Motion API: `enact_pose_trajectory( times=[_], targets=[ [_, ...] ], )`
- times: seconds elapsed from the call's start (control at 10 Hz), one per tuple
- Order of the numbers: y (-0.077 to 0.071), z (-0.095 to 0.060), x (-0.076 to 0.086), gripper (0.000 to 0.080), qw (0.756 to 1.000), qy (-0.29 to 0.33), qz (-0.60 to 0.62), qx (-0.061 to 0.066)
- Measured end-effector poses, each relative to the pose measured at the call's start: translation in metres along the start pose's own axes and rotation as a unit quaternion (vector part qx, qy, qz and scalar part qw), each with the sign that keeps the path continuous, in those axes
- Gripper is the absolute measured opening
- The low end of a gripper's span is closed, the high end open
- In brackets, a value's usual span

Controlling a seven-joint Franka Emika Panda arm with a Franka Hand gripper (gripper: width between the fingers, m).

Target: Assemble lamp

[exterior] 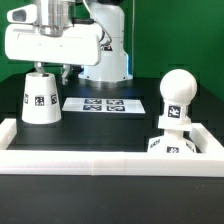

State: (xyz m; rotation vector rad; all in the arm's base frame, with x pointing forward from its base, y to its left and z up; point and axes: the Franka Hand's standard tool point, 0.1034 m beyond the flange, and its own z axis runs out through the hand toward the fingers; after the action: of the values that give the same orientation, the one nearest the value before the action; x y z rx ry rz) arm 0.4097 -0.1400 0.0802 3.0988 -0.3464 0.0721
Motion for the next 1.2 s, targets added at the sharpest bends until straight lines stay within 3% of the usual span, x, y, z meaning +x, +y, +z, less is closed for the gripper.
enact_pose_trajectory(
  times=[0.1, 0.2, 0.9, 1.0, 1.2],
  targets=[
    [0.002, 0.0, 0.001, 0.0117, 1.0, 0.001, -0.002, -0.001],
    [0.003, 0.0, 0.004, 0.0043, 1.0, 0.003, -0.005, -0.002],
    [-0.001, 0.0, 0.005, 0.0043, 1.0, 0.005, 0.002, -0.002],
    [-0.025, -0.007, 0.005, 0.0044, 1.0, 0.003, 0.021, 0.008],
    [-0.079, -0.038, 0.012, 0.0044, 0.999, 0.011, -0.007, 0.038]
  ],
)
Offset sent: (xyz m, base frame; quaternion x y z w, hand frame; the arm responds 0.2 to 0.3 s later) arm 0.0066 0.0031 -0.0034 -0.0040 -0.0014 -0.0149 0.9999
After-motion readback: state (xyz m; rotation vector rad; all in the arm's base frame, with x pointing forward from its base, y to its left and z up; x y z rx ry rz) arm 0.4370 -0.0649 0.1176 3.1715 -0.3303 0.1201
